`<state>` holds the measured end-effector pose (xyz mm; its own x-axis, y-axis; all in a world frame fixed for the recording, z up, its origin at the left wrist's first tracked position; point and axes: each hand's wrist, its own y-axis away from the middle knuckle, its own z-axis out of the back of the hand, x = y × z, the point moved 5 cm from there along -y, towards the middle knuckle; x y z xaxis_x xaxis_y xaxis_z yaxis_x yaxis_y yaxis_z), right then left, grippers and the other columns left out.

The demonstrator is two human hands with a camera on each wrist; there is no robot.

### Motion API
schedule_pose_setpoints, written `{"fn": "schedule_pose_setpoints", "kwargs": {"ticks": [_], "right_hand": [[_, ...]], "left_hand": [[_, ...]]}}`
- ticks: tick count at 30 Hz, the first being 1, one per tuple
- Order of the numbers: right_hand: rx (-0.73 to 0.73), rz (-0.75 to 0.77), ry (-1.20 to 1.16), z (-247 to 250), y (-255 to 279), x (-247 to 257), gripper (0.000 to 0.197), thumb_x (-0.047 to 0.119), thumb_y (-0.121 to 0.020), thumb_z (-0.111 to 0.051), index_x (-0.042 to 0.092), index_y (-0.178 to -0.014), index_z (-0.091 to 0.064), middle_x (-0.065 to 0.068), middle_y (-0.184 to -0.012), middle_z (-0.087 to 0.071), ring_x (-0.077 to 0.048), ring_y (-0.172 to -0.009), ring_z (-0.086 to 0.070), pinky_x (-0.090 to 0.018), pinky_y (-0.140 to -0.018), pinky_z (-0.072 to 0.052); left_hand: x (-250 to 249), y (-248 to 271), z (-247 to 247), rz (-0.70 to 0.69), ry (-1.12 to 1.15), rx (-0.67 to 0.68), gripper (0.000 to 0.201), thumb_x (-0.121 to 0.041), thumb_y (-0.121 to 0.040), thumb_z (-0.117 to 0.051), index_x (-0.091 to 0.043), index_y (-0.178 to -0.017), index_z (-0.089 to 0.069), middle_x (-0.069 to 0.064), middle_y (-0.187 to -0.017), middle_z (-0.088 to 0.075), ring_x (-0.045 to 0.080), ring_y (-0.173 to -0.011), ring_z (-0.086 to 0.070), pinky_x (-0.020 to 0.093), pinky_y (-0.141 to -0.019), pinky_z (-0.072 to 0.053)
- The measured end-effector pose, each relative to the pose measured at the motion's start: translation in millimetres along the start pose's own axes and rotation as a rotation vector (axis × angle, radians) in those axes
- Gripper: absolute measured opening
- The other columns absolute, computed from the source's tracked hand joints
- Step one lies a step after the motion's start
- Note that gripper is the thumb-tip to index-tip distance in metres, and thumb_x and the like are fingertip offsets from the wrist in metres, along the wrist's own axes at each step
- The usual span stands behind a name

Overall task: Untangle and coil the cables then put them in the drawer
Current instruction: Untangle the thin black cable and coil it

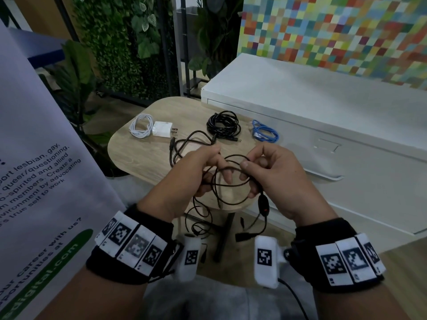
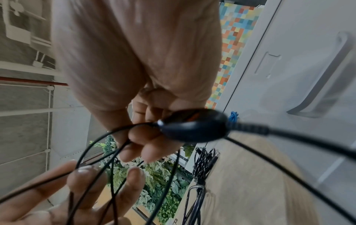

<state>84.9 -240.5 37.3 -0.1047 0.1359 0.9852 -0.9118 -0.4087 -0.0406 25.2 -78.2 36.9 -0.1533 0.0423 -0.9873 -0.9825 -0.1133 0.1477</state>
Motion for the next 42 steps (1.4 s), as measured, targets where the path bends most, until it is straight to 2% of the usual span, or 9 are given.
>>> {"fn": "schedule_pose_setpoints", "kwargs": {"ticks": [3, 7, 10, 17, 23, 30, 36, 40, 42], "right_hand": [[0.054, 0.025, 0.041, -3.3, 1.9, 2.6, 0.013, 0.003, -0.095, -0.069, 0.004, -0.086, -0.060, -0.009, -0.065, -0.071, -0.027, -0.048, -0.053, -0.035, -0.049, -0.053], [0.103, 0.040, 0.063, -6.2, 3.3, 4.1, 0.013, 0.003, -0.093, -0.071, 0.005, -0.087, -0.060, -0.006, -0.064, -0.071, -0.030, -0.049, -0.056, -0.031, -0.047, -0.049], [0.098, 0.022, 0.000, -6.3, 2.5, 1.6, 0.012, 0.001, -0.095, -0.069, 0.004, -0.088, -0.060, -0.008, -0.066, -0.071, -0.028, -0.049, -0.053, -0.038, -0.053, -0.051], [0.057, -0.096, -0.157, -6.4, 1.6, -12.5, 0.019, 0.000, -0.100, -0.060, 0.007, -0.084, -0.053, -0.015, -0.065, -0.065, -0.028, -0.046, -0.060, -0.033, -0.047, -0.053], [0.090, -0.139, -0.191, -10.5, 0.7, -15.9, 0.016, 0.001, -0.102, -0.057, 0.009, -0.088, -0.053, -0.011, -0.068, -0.070, -0.029, -0.051, -0.066, -0.035, -0.053, -0.058], [0.245, -0.092, -0.421, -21.7, 3.5, -16.6, 0.019, -0.007, -0.099, -0.056, 0.005, -0.085, -0.051, -0.018, -0.084, -0.071, -0.033, -0.080, -0.075, -0.036, -0.078, -0.062], [0.243, -0.047, -0.521, -13.9, 1.7, -13.8, 0.009, 0.006, -0.087, -0.059, 0.006, -0.087, -0.050, -0.011, -0.075, -0.063, -0.022, -0.054, -0.055, -0.047, -0.077, -0.049], [0.249, 0.019, -0.327, -9.2, -0.8, -10.5, 0.010, 0.005, -0.088, -0.063, 0.006, -0.087, -0.052, -0.009, -0.071, -0.062, -0.019, -0.050, -0.046, -0.035, -0.064, -0.050], [0.249, 0.034, -0.234, -10.0, -2.0, -9.7, 0.014, -0.002, -0.092, -0.063, 0.006, -0.086, -0.053, -0.009, -0.070, -0.063, -0.019, -0.050, -0.047, -0.027, -0.057, -0.047]], "left_hand": [[6.4, 1.2, -1.4, 0.081, 0.049, 0.082, 0.070, -0.055, -0.103, -0.032, -0.007, -0.076, -0.076, 0.014, -0.090, -0.075, 0.017, -0.061, -0.034, 0.037, -0.060, -0.012], [0.1, 2.4, -3.3, -0.055, -0.177, 0.080, 0.039, -0.039, -0.100, -0.066, -0.007, -0.079, -0.077, 0.002, -0.068, -0.070, -0.001, -0.051, -0.045, 0.013, -0.049, -0.032], [-3.9, 4.0, -5.6, -0.137, -0.211, 0.067, 0.024, -0.017, -0.102, -0.063, -0.003, -0.085, -0.071, -0.018, -0.056, -0.061, -0.006, -0.045, -0.049, 0.006, -0.049, -0.035], [1.0, 3.5, 1.5, -0.114, 0.259, -0.091, 0.036, -0.026, -0.111, -0.044, -0.019, -0.084, -0.067, 0.006, -0.076, -0.062, 0.006, -0.047, -0.039, 0.020, -0.044, -0.024], [-6.4, 2.4, 5.2, -0.100, 0.479, -0.013, 0.059, -0.029, -0.111, -0.039, -0.027, -0.062, -0.072, 0.012, -0.114, -0.057, 0.003, -0.051, -0.041, 0.018, -0.044, -0.017], [-2.2, -4.1, 4.3, -0.144, 0.655, -0.121, 0.033, -0.027, -0.112, -0.040, -0.021, -0.086, -0.060, -0.001, -0.099, -0.067, 0.007, -0.052, -0.037, 0.019, -0.044, -0.024], [3.6, -6.0, 10.1, -0.039, 0.482, -0.075, 0.037, -0.022, -0.105, -0.036, -0.018, -0.072, -0.051, 0.004, -0.092, -0.067, 0.007, -0.048, -0.035, 0.022, -0.045, -0.016], [10.2, -7.4, 11.7, 0.019, 0.243, -0.027, 0.058, -0.047, -0.107, -0.030, -0.012, -0.075, -0.062, 0.008, -0.087, -0.069, 0.010, -0.048, -0.031, 0.027, -0.048, -0.013], [11.3, -9.4, 12.4, 0.046, 0.084, -0.057, 0.041, -0.042, -0.100, -0.046, -0.011, -0.083, -0.068, 0.006, -0.089, -0.071, 0.010, -0.048, -0.033, 0.025, -0.046, -0.018]]}}
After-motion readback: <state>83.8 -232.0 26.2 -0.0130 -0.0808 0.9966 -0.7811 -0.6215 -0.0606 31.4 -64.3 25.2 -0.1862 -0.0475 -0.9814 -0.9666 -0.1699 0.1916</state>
